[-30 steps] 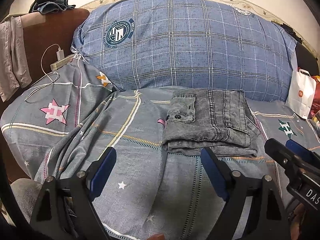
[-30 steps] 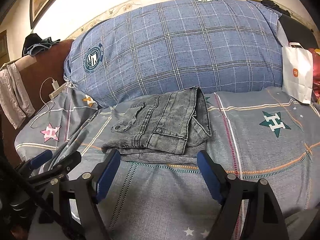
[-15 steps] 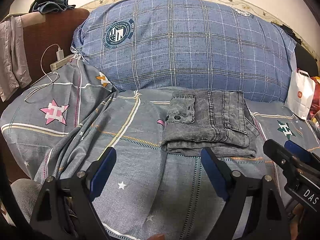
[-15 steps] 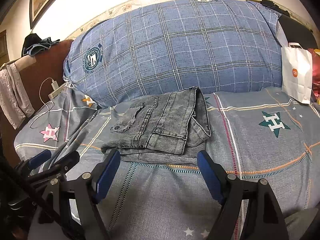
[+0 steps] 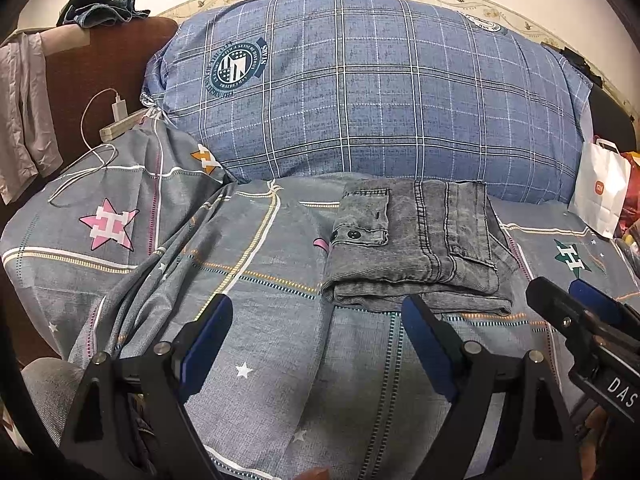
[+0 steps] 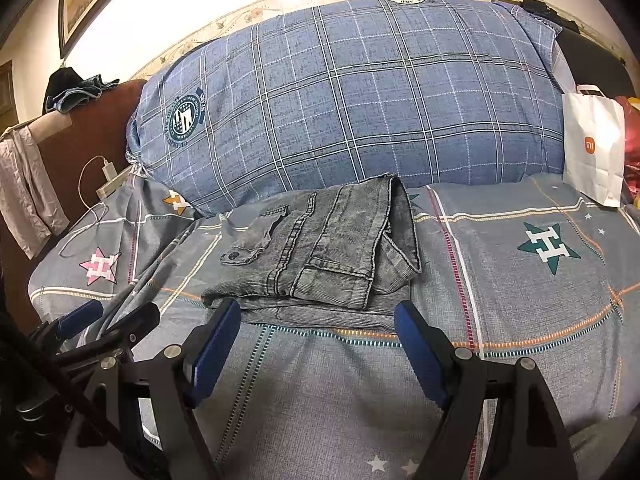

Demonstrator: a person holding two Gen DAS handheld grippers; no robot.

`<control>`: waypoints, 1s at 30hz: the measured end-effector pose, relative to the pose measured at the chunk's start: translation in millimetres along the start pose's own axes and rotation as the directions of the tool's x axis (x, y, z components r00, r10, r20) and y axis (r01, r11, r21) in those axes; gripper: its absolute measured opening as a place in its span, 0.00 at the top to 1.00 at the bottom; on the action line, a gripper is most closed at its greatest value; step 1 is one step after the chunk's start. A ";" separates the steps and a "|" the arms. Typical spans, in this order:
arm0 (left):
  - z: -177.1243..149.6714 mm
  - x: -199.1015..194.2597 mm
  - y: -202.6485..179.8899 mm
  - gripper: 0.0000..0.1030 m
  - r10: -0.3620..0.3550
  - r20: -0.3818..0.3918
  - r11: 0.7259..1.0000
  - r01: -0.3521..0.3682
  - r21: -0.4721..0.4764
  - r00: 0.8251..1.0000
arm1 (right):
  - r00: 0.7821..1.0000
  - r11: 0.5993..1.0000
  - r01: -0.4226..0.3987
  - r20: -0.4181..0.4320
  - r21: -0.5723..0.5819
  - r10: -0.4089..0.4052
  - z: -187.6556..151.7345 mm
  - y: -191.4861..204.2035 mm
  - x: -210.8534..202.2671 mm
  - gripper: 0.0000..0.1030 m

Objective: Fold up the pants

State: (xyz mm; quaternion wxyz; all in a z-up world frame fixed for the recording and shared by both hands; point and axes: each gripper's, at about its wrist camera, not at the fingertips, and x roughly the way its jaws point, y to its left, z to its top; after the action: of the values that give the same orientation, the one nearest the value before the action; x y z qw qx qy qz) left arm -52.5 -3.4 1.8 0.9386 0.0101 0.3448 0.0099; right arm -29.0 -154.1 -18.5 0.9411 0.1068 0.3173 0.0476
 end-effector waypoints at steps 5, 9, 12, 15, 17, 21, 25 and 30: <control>0.2 0.3 0.9 0.17 -0.002 -0.005 1.000 0.002 -0.003 1.000 | 1.000 1.000 0.000 -0.001 0.001 0.000 -0.1 0.9 0.1 0.19; 0.2 0.9 1.2 0.17 -0.003 -0.006 1.000 0.003 -0.002 1.000 | 1.000 1.000 0.000 -0.004 0.003 0.000 -0.2 0.9 0.3 0.19; 0.4 1.6 2.1 0.17 -0.004 -0.010 1.000 0.004 -0.001 1.000 | 1.000 1.000 0.001 -0.005 0.003 -0.001 -0.4 1.3 0.4 0.19; 0.4 1.7 2.2 0.17 -0.003 -0.010 1.000 0.003 0.001 1.000 | 1.000 1.000 0.001 -0.008 0.003 0.000 -0.5 1.3 0.8 0.19; 0.4 1.6 1.5 0.17 -0.004 -0.011 1.000 0.004 -0.001 1.000 | 1.000 1.000 0.001 -0.011 0.002 -0.001 -0.9 1.8 1.4 0.19; 0.2 2.7 2.2 0.17 -0.006 -0.012 1.000 0.006 0.000 1.000 | 1.000 1.000 0.002 -0.012 0.001 -0.002 -1.3 1.9 1.9 0.19; -0.1 3.5 2.7 0.17 -0.007 -0.011 1.000 0.007 0.001 1.000 | 1.000 1.000 0.002 -0.013 0.002 -0.002 -1.4 1.4 2.2 0.19; 0.0 2.9 2.4 0.17 -0.006 -0.010 1.000 0.006 0.000 1.000 | 1.000 1.000 0.001 -0.014 0.001 -0.001 -1.1 0.8 3.3 0.19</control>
State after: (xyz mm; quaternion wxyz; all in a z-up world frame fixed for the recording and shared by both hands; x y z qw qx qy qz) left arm -50.3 -0.9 -0.1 0.9368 0.0091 0.3496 0.0073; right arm -27.0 -152.6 -21.1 0.9387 0.1068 0.3242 0.0479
